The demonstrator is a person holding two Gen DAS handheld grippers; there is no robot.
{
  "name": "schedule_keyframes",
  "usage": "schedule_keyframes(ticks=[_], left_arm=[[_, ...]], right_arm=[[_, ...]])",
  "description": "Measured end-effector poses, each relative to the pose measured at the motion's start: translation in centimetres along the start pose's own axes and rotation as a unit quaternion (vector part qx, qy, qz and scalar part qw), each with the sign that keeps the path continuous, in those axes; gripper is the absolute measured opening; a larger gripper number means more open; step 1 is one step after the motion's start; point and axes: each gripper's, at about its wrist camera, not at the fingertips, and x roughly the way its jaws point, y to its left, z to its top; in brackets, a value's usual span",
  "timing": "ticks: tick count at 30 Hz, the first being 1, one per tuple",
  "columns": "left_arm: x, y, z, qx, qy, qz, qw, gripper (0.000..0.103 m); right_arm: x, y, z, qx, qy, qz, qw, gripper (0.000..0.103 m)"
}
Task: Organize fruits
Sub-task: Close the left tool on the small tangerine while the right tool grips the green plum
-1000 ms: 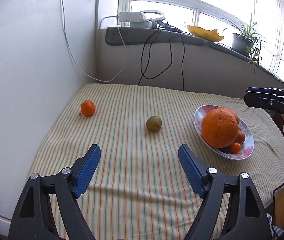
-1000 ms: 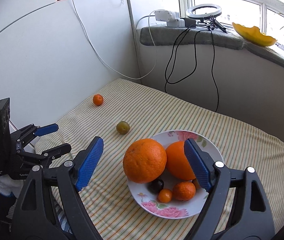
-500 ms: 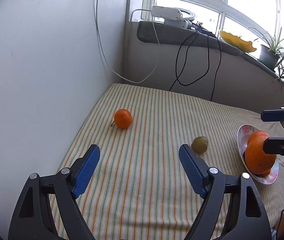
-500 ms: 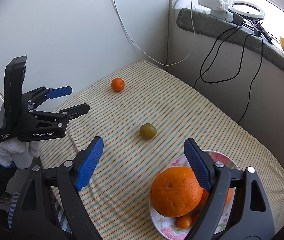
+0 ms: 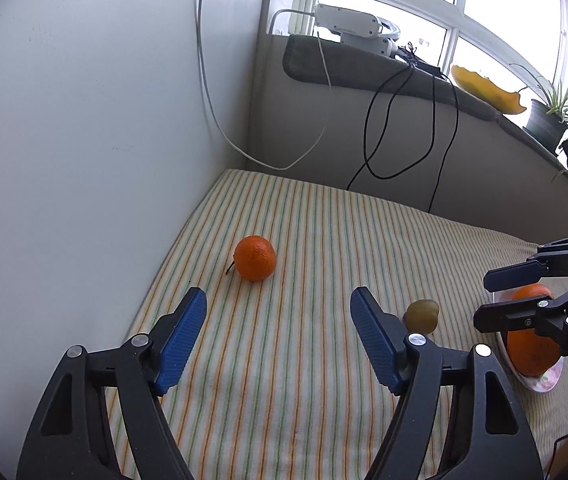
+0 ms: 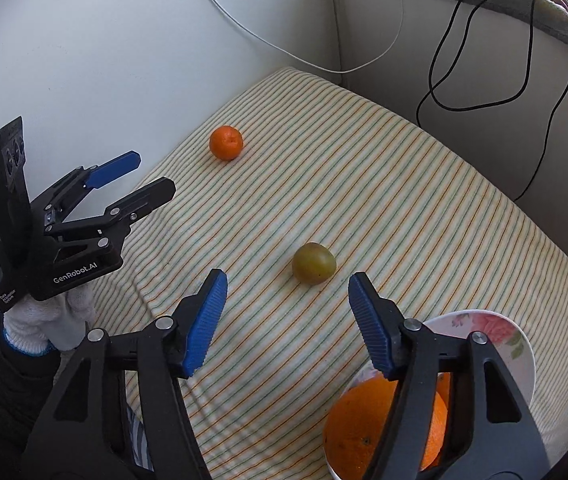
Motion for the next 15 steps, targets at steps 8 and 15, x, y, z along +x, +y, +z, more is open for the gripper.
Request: schedule_keyframes(ticks=[8,15], left_arm=[[1.9,0.1,1.0,-0.004,0.006,-0.003,1.0000,0.065],[3.9,0.1,1.7,-0.007,0.012,0.012,0.9998,0.061]], right_arm=[[2.8,1.1,0.9,-0.022,0.033,-0.030,0.999,0.051],[4.7,1.5,1.5,-0.036,0.052,-0.050,0.997,0.046]])
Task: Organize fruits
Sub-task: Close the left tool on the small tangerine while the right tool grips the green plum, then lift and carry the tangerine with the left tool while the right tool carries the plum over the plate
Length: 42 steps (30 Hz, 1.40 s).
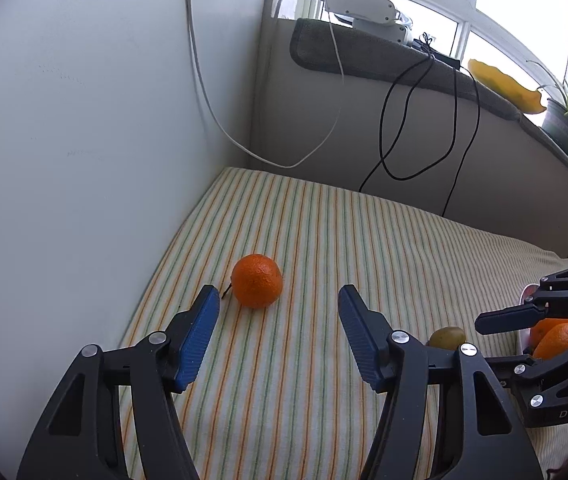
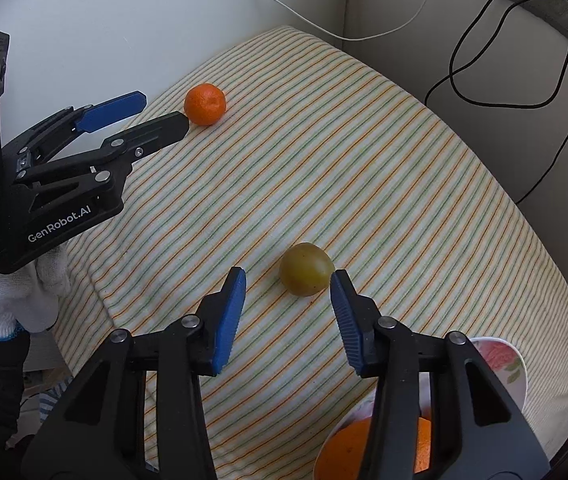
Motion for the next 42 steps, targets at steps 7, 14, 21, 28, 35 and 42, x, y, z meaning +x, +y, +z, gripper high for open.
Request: schedule_keyframes(ticks=[7,14,21,28,35,42], left_arm=[[1.7,0.3,0.8,0.001,0.009,0.012,0.9999,0.061],[3.1,0.6,0.7,0.003,0.027,0.015,0.9995,0.059],[4.0,0.8,0.5,0.002,0.036,0.020,0.9991,0.046],[4.4,1.0,0.3,0.005,0.037,0.025,0.9990,0.033],[4.1,1.0,0.2,0.010,0.032,0.026,0.9991,0.032],[3.1,0.9,0.0,0.013,0.023,0.026,0.9993,0.032]], right_arm=[[1.1,-0.3,0.8,-0.002,0.009,-0.004,1.000,0.046],[2.1,0.1,1.3,-0.008,0.018,-0.013,1.000,0.043],[2.6,0.0,1.6,-0.014,0.023,-0.025,0.999,0.040],[3.1,0.1,1.7,-0.018,0.031,-0.045,0.998,0.032],[2.9,-0.1,1.8,-0.013,0.023,-0.047,0.999,0.030],[1.5,-0.4,1.2,-0.002,0.008,-0.034,0.999,0.029]])
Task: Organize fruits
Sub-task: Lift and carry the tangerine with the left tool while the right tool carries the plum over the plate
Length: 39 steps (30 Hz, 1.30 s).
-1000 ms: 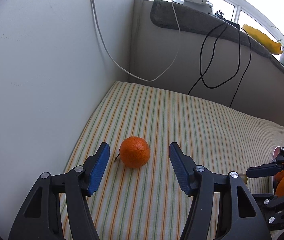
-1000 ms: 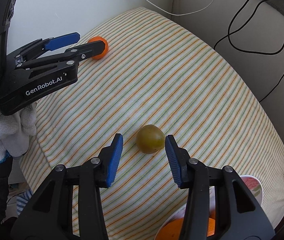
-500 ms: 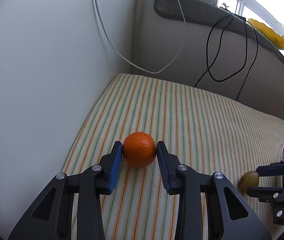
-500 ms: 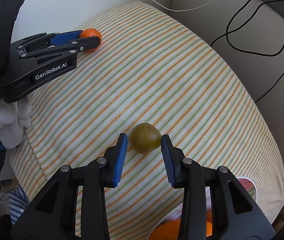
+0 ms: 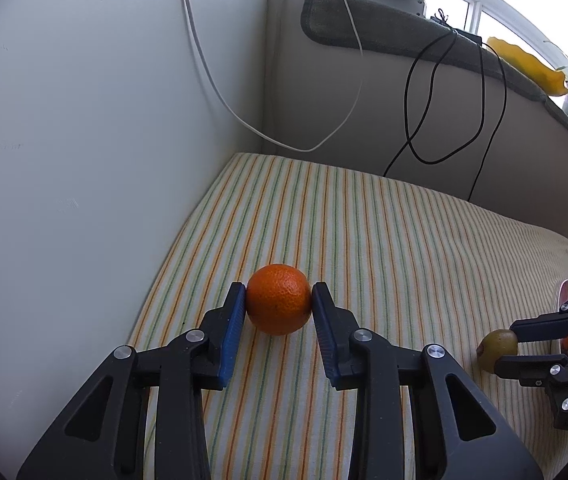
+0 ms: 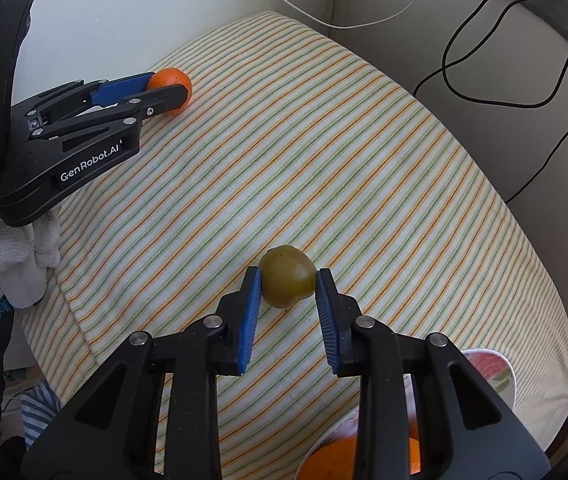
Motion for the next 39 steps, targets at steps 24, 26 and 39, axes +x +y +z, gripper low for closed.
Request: schedule_keyframes(ticks=[24,26,39], left_arm=[[-8.9,-5.1,-1.3,0.053,-0.066,-0.034,0.9958,0.032],[-9.7,-5.7,-1.3,0.058,-0.072,-0.038,0.9950,0.032],[-14.0,-11.0,-2.5,0.098,-0.101,-0.077,0.9872,0.032]], right_arm=[[-9.5,-3.3,-6.1,0.023,-0.091,0.028,0.995,0.029],[-10.2,-3.6,-6.8,0.029,-0.101,0.029,0.994,0.029],[-15.6,-5.5,-11.2,0.072,-0.151,0.029,0.985,0.029]])
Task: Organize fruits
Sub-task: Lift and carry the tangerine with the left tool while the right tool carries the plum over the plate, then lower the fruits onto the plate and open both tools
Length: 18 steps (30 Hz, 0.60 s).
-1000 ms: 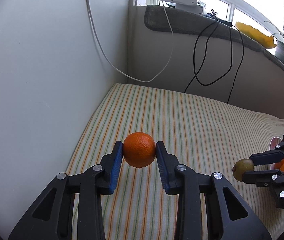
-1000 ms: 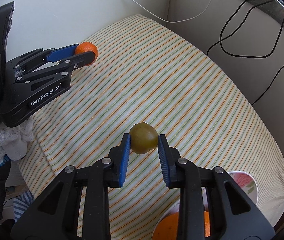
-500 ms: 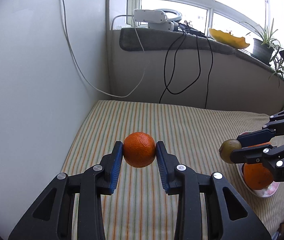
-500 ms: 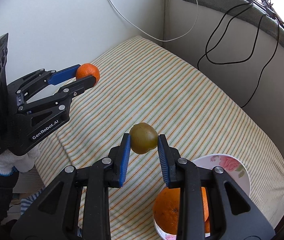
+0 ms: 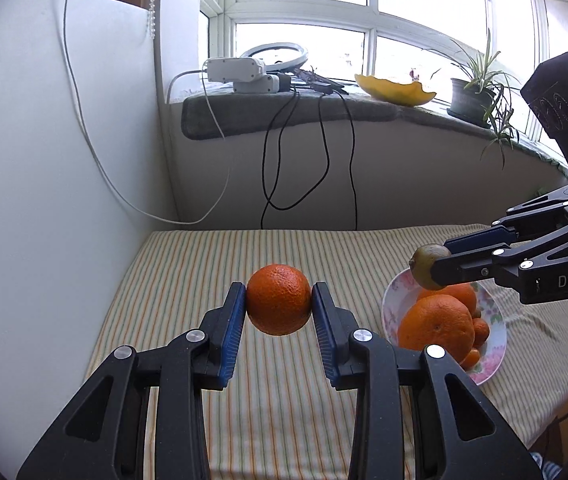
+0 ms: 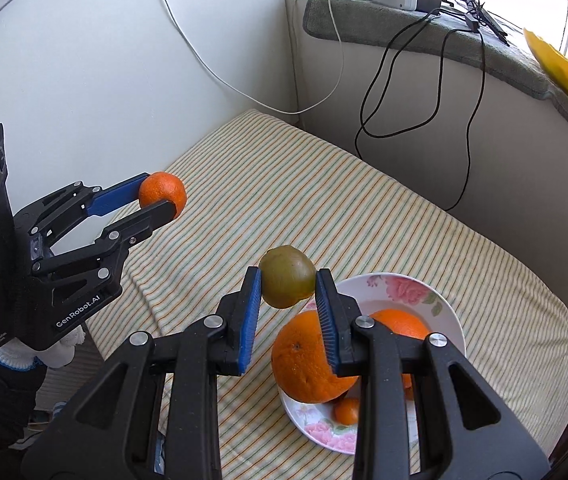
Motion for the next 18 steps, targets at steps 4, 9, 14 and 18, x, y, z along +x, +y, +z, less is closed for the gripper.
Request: schedule_keyframes(ticks=[4,9,14,18], left_arm=[[-0.7,-1.8,0.1,0.009,-0.004,-0.014,0.9999,0.032],[-1.6,-4.6,0.0,0.028,-0.009,-0.041,0.9987,0.032],[-1.8,-7.7,-0.4,0.039,-0.008,-0.074,0.9964,0.032],[-1.9,-10.4,-0.9,0.054,-0.003,-0.098,0.9937,0.032]], right_arm=[[-1.4,-1.1,-1.3,0.013,-0.010,-0.003,1.000,0.029],[-2.7,-3.1,-3.0,0.036,-0.026,-0.008,0.999,0.029],[-3.0,-5.5,-4.8,0.062,-0.025,-0.012,0.998,0.029],[-2.7,-7.1,-6.3,0.079,-0.022,-0.018,0.997,0.029]])
